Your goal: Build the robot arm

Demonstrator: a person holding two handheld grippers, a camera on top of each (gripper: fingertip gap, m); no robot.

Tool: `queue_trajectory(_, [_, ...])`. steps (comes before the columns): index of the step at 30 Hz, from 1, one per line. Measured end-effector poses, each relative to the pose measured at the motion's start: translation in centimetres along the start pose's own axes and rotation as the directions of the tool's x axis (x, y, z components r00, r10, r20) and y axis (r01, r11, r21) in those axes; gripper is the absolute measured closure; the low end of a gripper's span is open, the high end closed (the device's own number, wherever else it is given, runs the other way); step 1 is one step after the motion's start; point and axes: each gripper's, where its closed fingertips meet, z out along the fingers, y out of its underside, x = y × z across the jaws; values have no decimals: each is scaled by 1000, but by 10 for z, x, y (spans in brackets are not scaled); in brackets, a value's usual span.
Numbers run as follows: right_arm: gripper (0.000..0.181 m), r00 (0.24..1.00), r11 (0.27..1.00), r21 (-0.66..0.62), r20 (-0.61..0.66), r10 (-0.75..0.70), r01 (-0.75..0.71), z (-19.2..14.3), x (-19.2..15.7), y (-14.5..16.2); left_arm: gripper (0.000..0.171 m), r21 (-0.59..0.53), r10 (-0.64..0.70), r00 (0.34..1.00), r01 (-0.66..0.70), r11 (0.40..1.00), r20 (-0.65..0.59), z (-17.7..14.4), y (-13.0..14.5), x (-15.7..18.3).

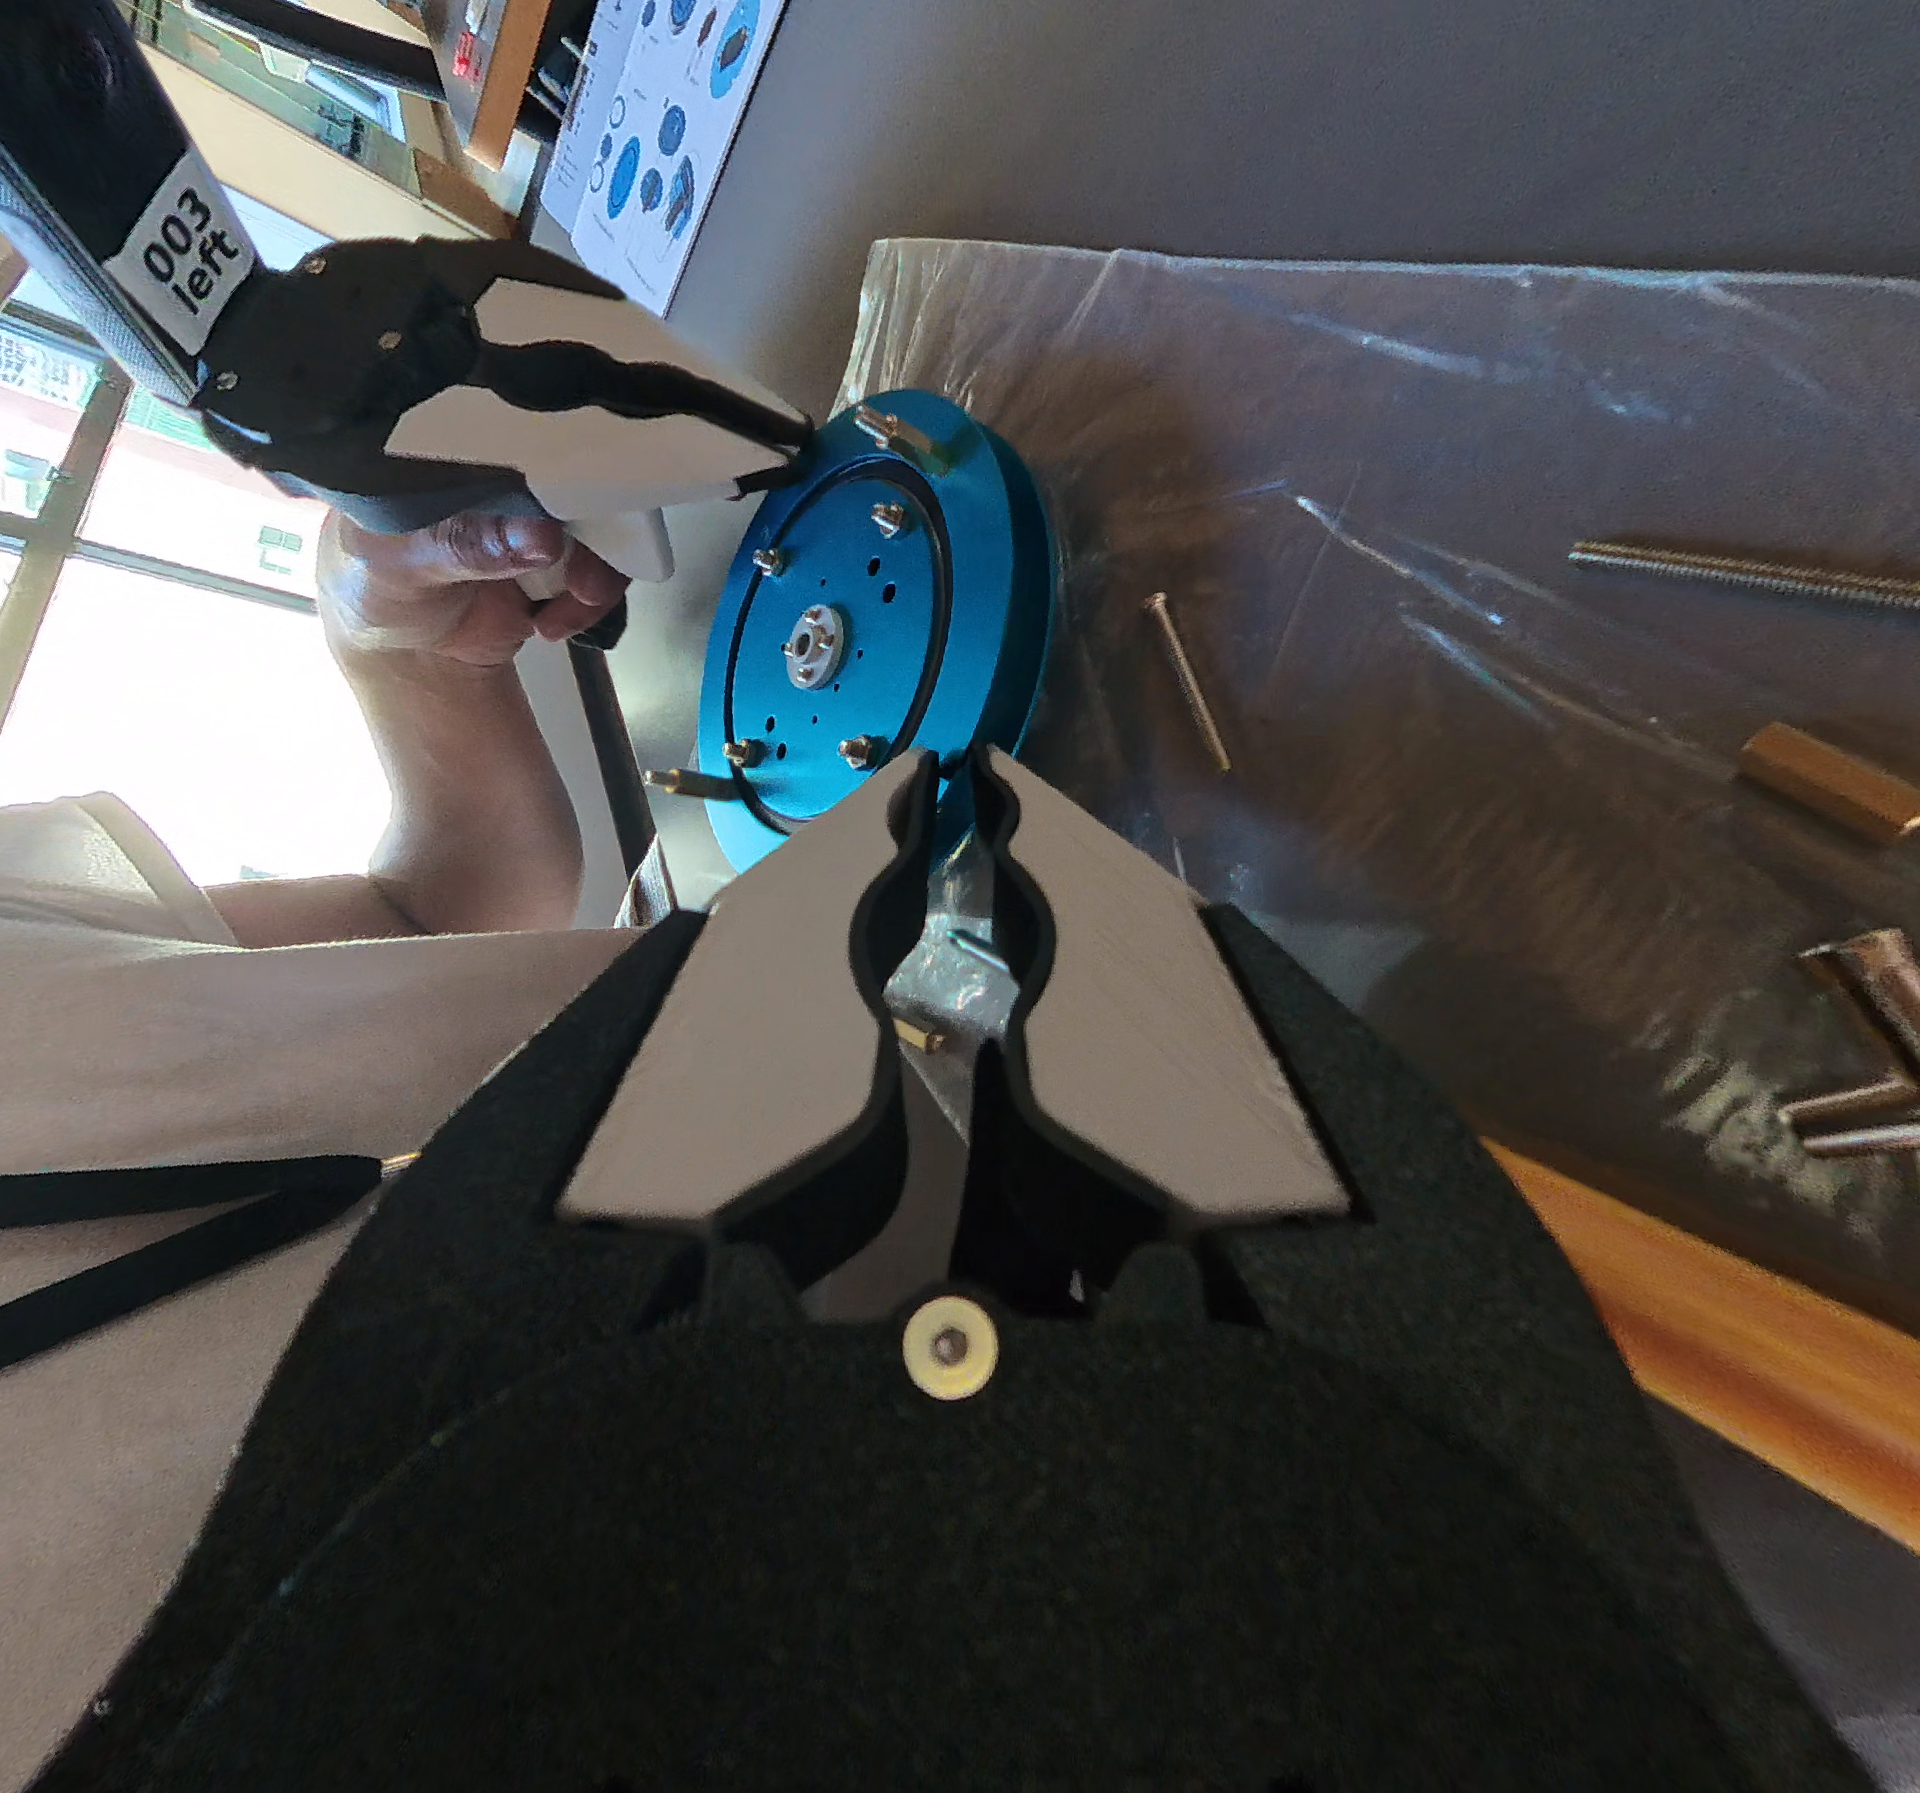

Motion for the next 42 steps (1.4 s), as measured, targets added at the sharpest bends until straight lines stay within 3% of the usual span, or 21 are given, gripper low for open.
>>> queue_trajectory(10, [177, 1000, 999, 39, -17, 6, -5, -11, 4, -1, 162, 0, 24, 999, -24, 1000, 30, 0, -1, -2])
queue_trajectory(15, [169, 993, 985, 126, 5, -116, 114, -26, -14, -15, 158, 46, 0, 999, -1, 999, 34, -18, 2, -2])
queue_trajectory(18, [168, 947, 918, 235, -46, -318, 320, -42, -27, -22, 156, 81, 31, 998, -36, 996, 63, -34, 10, -2])
queue_trajectory(21, [159, 849, 773, 354, -182, -495, 527, -62, -35, -29, 154, 151, 91, 987, -111, 982, 131, -54, 14, 4])
queue_trajectory(24, [160, 772, 665, 392, -291, -565, 635, -77, -44, -25, 149, 196, 123, 972, -162, 967, 200, -73, 21, 21])
queue_trajectory(28, [158, 782, 670, 411, -244, -573, 619, -83, -74, 7, 147, 249, 168, 939, -247, 937, 300, -95, 42, 53])
queue_trajectory(31, [159, 758, 650, 399, -238, -607, 646, -80, -100, 49, 142, 325, 162, 924, -281, 903, 347, -108, 56, 85])
queue_trajectory(33, [160, 745, 648, 374, -240, -623, 663, -74, -113, 86, 133, 361, 159, 925, -287, 888, 344, -112, 70, 108])
queue_trajectory(37, [160, 728, 642, 351, -230, -646, 681, -60, -128, 159, 133, 452, 97, 956, -218, 865, 276, -120, 110, 147])
queue_trajectory(42, [160, 788, 667, 451, -156, -595, 593, -45, -131, 217, 134, 559, 56, 973, -176, 810, 225, -124, 164, 165])
